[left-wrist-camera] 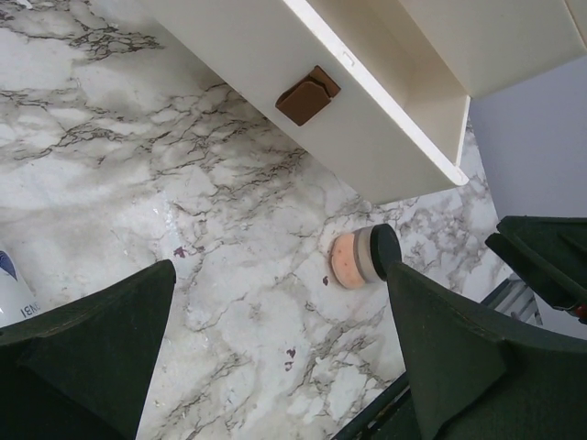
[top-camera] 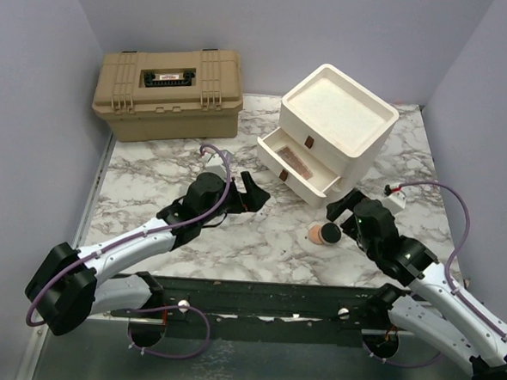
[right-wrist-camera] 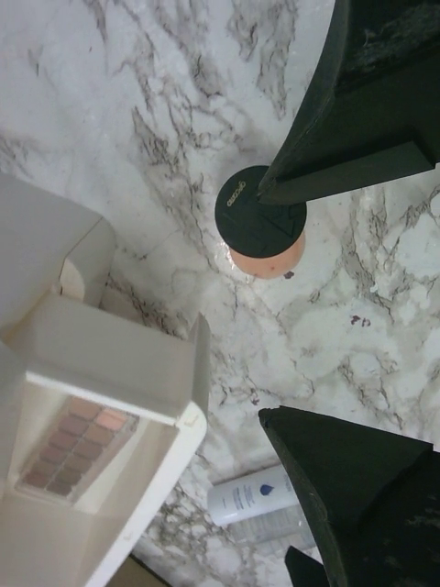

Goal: Organize the makeup
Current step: Place the makeup in the drawer, then pick up the makeup from the center of the board.

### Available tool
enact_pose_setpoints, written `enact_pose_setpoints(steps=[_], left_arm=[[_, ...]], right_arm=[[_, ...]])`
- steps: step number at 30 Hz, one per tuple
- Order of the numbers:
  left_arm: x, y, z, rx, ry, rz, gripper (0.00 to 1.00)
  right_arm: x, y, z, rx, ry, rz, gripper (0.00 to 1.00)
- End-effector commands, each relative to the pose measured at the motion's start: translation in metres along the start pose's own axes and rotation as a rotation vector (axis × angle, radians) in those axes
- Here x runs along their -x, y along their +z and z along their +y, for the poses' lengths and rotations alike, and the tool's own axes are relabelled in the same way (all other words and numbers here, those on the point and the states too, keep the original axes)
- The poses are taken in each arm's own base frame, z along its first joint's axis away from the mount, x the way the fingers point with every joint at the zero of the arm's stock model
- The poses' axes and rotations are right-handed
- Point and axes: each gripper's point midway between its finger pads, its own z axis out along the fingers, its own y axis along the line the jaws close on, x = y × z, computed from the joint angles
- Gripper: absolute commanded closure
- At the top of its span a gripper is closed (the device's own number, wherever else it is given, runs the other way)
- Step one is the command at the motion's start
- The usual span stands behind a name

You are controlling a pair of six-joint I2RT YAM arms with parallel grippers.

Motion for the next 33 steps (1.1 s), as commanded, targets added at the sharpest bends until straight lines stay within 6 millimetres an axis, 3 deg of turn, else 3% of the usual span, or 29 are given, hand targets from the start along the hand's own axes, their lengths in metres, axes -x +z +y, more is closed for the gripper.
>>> enact_pose_setpoints(steps=[1, 5, 8, 11, 17, 22, 26, 33], left_arm=[[-0.001, -0.005, -0.001, -0.017, 0.013, 0.003, 0.01], [0.0, -0.007, 0.003, 0.0, 0.02, -0.006, 0.01], [0.002, -0.007, 0.009, 0.037, 0.064, -0.002, 0.01], [0.007, -0.008, 0.012, 0.065, 0.096, -0.01, 0.01], [0.005, -0.004, 0.009, 0.054, 0.103, 0.009, 0.01], [0.003, -0.006, 0.009, 0.05, 0.106, 0.015, 0.01], [0.01, -0.01, 0.009, 0.054, 0.109, -0.014, 0.01], [0.008, -0.012, 0.01, 0.055, 0.093, -0.017, 0.01]], right_arm=[[0.001, 0.002, -0.037, -0.187, 0.017, -0.034, 0.03], [-0.006, -0.005, -0.066, -0.337, 0.008, -0.013, 0.03], [-0.024, -0.007, -0.084, -0.378, -0.001, 0.037, 0.05], [-0.044, 0.004, -0.067, -0.24, -0.027, 0.108, 0.08], [-0.065, 0.023, -0.04, -0.101, 0.008, 0.158, 0.09], [-0.07, 0.034, -0.051, -0.183, -0.016, 0.158, 0.1], [-0.086, 0.04, -0.046, -0.135, -0.009, 0.205, 0.14], [-0.085, 0.046, -0.056, -0.197, -0.045, 0.203, 0.19]])
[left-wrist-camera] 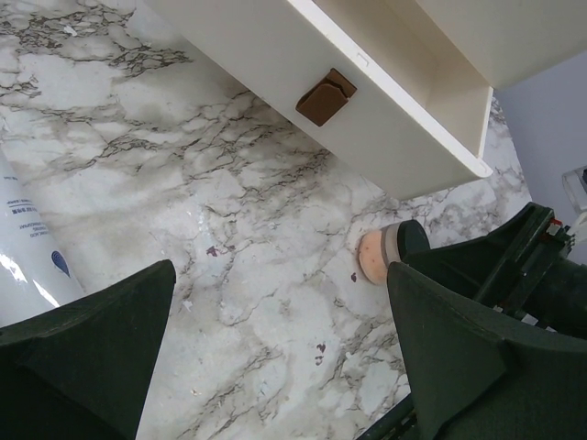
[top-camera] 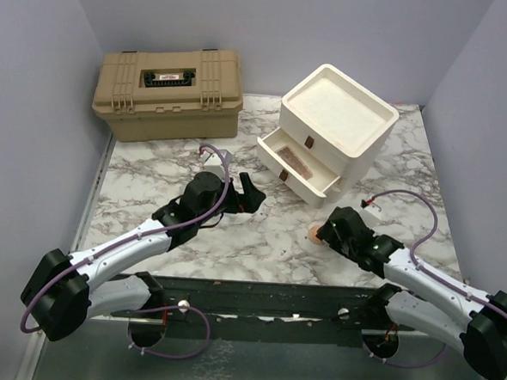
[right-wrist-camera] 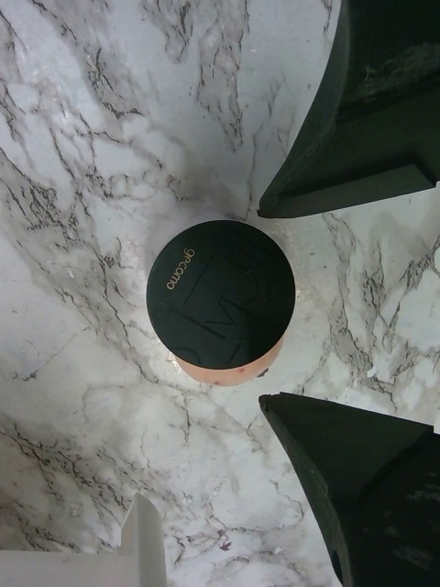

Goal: Organize the makeup
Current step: Pick up the makeup from the center of the board.

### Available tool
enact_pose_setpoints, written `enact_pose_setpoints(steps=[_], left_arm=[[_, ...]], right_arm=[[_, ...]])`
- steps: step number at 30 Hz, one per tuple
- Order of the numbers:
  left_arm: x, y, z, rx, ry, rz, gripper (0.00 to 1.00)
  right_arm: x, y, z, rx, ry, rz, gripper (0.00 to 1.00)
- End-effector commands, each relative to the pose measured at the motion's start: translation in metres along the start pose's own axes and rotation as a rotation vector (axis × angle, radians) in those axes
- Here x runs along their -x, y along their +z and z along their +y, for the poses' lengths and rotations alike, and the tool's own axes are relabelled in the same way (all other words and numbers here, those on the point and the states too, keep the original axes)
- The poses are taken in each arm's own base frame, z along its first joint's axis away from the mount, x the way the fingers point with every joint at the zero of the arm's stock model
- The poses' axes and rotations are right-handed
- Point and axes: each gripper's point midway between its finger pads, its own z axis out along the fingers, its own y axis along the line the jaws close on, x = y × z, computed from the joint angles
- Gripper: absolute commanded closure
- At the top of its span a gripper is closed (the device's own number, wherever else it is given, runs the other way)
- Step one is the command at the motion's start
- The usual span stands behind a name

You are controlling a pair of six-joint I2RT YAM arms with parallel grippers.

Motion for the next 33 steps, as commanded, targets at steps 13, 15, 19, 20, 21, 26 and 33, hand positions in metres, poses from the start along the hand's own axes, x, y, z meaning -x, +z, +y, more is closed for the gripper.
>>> enact_pose_setpoints(steps=[13, 15, 19, 20, 21, 26, 33], left_arm=[[0.001, 0.004, -0.003, -0.007, 0.012, 0.014, 0.01], [-0.001, 0.006, -0.003, -0.012, 0.012, 0.021, 0.01], [0.0, 0.007, -0.005, -0.02, 0.021, 0.024, 0.01], [0.0, 0.006, -0.006, -0.02, 0.02, 0.022, 0.01], [0.0, 0.006, -0.005, -0.019, 0.018, 0.023, 0.01], [-0.006, 0.008, -0.003, -0.017, 0.017, 0.037, 0.01], [-0.006, 0.007, -0.006, -0.034, 0.012, 0.04, 0.01]], right_arm=[[0.013, 0.018, -0.003, -0.001, 0.017, -0.006, 0.21], [0.009, 0.021, 0.004, 0.035, 0.03, 0.02, 0.23], [0.002, 0.027, -0.001, 0.005, 0.023, 0.047, 0.25], [0.003, 0.027, -0.004, -0.014, 0.018, 0.046, 0.26], [0.004, 0.027, -0.006, -0.03, 0.014, 0.045, 0.28], [0.003, 0.028, -0.007, -0.047, 0.02, 0.053, 0.36], [0.006, 0.026, -0.005, -0.072, -0.031, 0.079, 0.21]])
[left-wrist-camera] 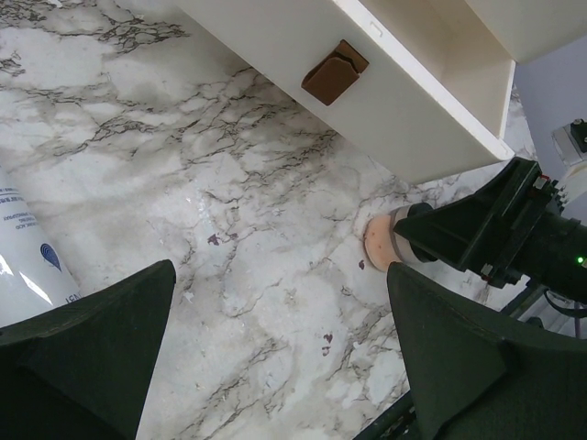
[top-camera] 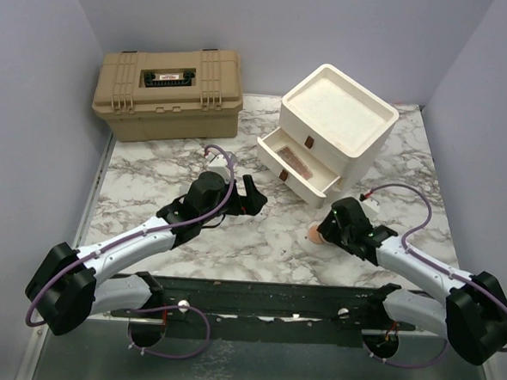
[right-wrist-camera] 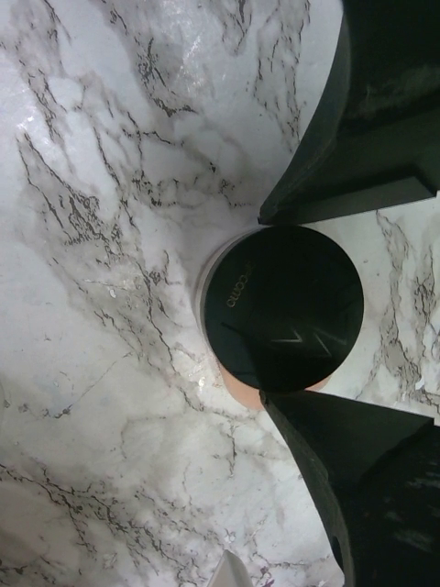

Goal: Organize the makeup
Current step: Pick up the makeup from the center of the board.

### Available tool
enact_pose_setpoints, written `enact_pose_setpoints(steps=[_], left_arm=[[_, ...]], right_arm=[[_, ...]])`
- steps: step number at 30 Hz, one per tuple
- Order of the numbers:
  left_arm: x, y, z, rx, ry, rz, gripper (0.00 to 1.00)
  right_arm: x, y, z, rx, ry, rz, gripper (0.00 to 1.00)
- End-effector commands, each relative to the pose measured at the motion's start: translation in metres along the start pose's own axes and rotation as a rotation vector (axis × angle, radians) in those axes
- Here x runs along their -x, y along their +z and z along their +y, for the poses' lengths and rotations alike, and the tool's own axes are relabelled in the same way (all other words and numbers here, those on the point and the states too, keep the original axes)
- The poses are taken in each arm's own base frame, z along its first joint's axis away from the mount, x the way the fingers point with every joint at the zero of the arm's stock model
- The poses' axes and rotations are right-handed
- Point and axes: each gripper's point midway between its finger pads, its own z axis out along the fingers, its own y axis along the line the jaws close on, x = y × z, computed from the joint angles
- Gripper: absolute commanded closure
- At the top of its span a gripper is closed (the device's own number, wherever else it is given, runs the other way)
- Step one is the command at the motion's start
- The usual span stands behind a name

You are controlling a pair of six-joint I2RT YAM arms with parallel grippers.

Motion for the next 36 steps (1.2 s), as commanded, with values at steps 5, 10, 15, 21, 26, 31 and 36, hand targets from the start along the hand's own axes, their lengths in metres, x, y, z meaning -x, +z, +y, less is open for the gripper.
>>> enact_pose_setpoints(steps=[5, 10, 15, 21, 26, 31, 36], left_arm=[[0.007, 0.0, -0.009, -0.035, 0.005, -0.012, 0.01], [0.006, -0.001, -0.008, -0.035, 0.005, -0.008, 0.01], [0.004, 0.0, -0.007, -0.033, 0.004, -0.005, 0.01], [0.006, 0.0, -0.008, -0.032, 0.002, -0.009, 0.01], [0.005, 0.0, -0.008, -0.034, 0.002, -0.005, 0.01], [0.006, 0.001, -0.009, -0.035, -0.001, -0.006, 0.01], [0.004, 0.0, -0.009, -0.037, -0.007, -0.003, 0.01]], right_arm=[[0.006, -0.004, 0.001, -0.051, -0.063, 0.025, 0.22], [0.012, -0.007, -0.008, -0.097, -0.069, -0.001, 0.28], [0.012, -0.007, -0.013, -0.13, -0.097, 0.007, 0.3], [0.019, -0.012, -0.009, -0.109, -0.1, -0.019, 0.36], [0.022, -0.018, 0.002, -0.04, -0.096, -0.025, 0.4], [0.021, -0.021, 0.014, 0.019, -0.131, -0.003, 0.4], [0.021, -0.024, 0.017, 0.031, -0.178, 0.015, 0.4]])
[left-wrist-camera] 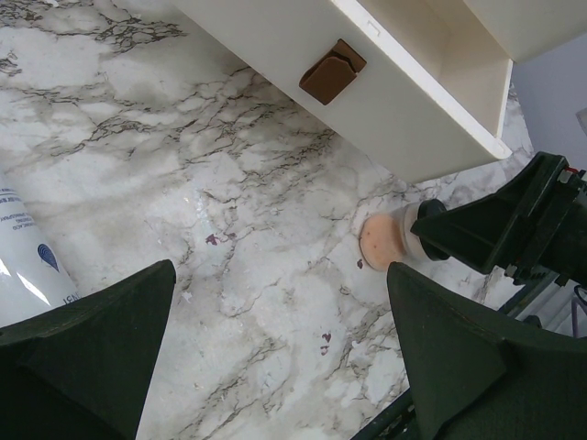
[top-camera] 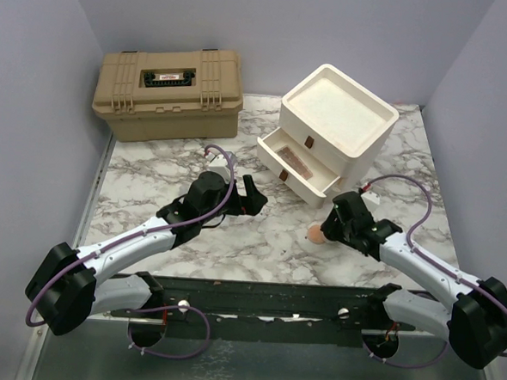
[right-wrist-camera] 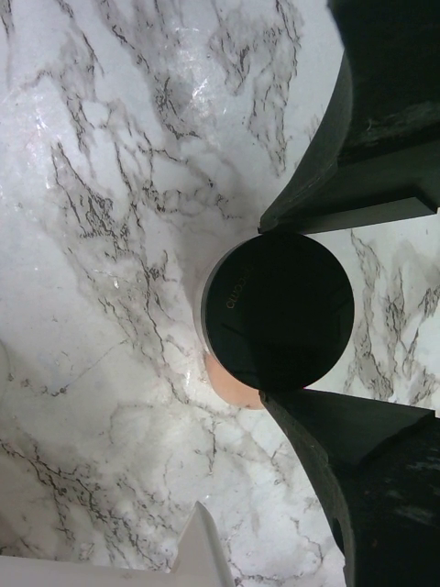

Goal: Organize the makeup
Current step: Pick up the makeup from the center of the board.

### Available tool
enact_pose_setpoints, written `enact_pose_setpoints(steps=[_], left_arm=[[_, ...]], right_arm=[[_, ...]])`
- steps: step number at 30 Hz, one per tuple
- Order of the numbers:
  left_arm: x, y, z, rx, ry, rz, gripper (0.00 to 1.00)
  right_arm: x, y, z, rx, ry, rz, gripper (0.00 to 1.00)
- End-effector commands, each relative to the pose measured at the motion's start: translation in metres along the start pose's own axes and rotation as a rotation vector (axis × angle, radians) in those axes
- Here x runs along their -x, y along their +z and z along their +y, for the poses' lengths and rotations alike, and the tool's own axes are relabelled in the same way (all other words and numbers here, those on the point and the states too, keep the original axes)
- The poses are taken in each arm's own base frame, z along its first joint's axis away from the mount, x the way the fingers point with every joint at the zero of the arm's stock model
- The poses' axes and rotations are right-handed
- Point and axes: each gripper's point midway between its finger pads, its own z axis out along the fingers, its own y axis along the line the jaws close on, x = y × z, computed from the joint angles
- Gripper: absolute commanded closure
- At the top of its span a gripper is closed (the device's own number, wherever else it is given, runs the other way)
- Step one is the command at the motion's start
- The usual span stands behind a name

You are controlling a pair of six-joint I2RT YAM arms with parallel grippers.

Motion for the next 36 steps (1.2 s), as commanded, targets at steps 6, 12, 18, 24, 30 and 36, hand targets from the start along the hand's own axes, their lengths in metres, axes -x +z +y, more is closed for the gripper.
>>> enact_pose_setpoints(steps=[6, 12, 18, 24, 30, 36], left_arm=[[0.006, -0.002, -0.008, -0.032, -0.004, -0.01, 0.01], [0.003, 0.002, -0.007, -0.032, -0.01, -0.003, 0.01], [0.006, 0.004, -0.01, -0.039, -0.023, -0.013, 0.01], [0.016, 0.008, -0.025, -0.102, -0.061, -0.044, 0.01], [0.027, 0.018, -0.04, -0.142, -0.078, -0.054, 0.01], [0.031, 0.022, -0.044, -0.152, -0.092, -0.061, 0.01]], right_arm=[[-0.005, -0.02, 0.022, 0.132, -0.137, 0.09, 0.42], [-0.019, -0.045, 0.03, 0.293, -0.205, 0.139, 0.43], [-0.009, -0.079, 0.059, 0.493, -0.279, 0.116, 0.42], [0.019, -0.108, 0.087, 0.605, -0.344, 0.039, 0.43], [0.06, -0.138, 0.113, 0.683, -0.373, -0.101, 0.43], [0.109, -0.124, 0.118, 0.51, -0.37, -0.228, 0.44]])
